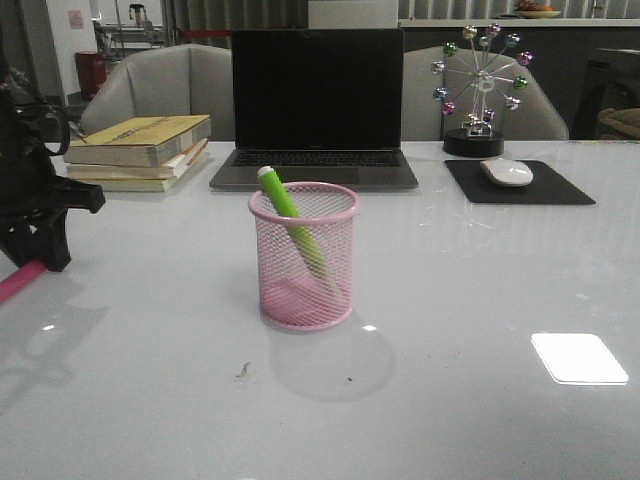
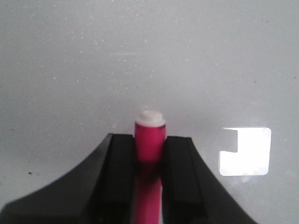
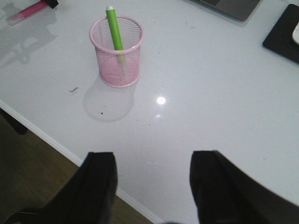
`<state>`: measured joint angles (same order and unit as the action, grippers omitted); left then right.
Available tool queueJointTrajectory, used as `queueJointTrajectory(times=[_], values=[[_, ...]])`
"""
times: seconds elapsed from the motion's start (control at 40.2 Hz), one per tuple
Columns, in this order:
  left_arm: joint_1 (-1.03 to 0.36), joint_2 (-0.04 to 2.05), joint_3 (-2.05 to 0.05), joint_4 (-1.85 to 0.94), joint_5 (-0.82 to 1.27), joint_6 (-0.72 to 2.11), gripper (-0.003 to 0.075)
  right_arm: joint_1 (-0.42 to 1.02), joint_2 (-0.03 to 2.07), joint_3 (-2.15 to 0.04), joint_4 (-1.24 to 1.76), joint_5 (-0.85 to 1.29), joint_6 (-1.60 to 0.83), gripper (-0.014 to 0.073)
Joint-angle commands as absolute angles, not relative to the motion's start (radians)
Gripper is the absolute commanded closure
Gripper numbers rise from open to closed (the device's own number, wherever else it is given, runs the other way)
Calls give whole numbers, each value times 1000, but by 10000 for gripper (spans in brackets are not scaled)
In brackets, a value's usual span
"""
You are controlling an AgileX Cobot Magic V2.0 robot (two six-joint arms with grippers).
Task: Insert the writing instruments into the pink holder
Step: 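Lift the pink marker and carry it toward the holder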
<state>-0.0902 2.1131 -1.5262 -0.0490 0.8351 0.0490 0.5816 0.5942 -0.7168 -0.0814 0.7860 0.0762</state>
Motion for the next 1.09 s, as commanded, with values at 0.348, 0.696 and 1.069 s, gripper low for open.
queueJointTrajectory(times=[0.348,0.696,1.069], values=[[-146,1794,-1386,-58,618,70,629,580,593,-743,-89,717,72,125],[-327,1329,-992,-59,130,70,629,580,593,-743,-89,717,72,125],[-626,1224,-694,-59,-579,70,629,580,593,-743,-89,717,72,125]])
